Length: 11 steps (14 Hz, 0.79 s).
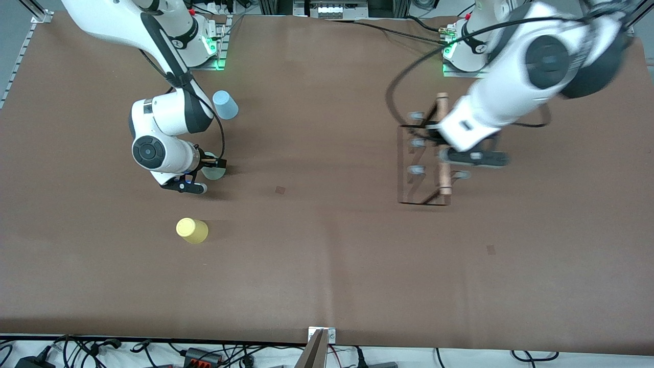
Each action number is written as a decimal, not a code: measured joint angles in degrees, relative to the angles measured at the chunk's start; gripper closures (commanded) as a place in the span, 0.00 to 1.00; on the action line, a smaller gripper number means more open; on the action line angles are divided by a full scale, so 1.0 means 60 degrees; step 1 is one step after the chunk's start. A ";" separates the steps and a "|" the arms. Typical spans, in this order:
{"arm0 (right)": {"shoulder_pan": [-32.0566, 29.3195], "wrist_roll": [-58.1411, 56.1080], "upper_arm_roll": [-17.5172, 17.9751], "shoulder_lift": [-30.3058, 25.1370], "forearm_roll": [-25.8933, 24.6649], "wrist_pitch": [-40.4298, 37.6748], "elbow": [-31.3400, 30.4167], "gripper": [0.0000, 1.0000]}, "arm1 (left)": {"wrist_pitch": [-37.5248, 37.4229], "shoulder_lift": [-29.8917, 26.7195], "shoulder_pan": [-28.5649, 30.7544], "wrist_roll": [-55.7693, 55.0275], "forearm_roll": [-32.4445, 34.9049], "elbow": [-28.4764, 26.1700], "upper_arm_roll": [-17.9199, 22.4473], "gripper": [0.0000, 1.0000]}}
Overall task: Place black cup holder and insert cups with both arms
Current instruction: 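Move the rack with the left gripper while the right gripper grasps the cup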
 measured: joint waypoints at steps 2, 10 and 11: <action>-0.0020 0.0009 -0.0018 0.0021 0.0001 -0.0027 0.0003 0.58 | 0.0817 0.0754 -0.1206 -0.1360 0.0011 0.0310 -0.0015 1.00; -0.0477 -0.0398 -0.0108 -0.0160 0.0018 -0.3504 0.3326 0.62 | 0.2637 0.2766 -0.3055 -0.3805 0.0560 0.1044 0.0022 1.00; -0.0482 -0.0412 -0.0107 -0.0157 0.0018 -0.3628 0.3501 0.62 | 0.2648 0.2924 -0.3195 -0.3980 0.0826 0.1050 0.0022 1.00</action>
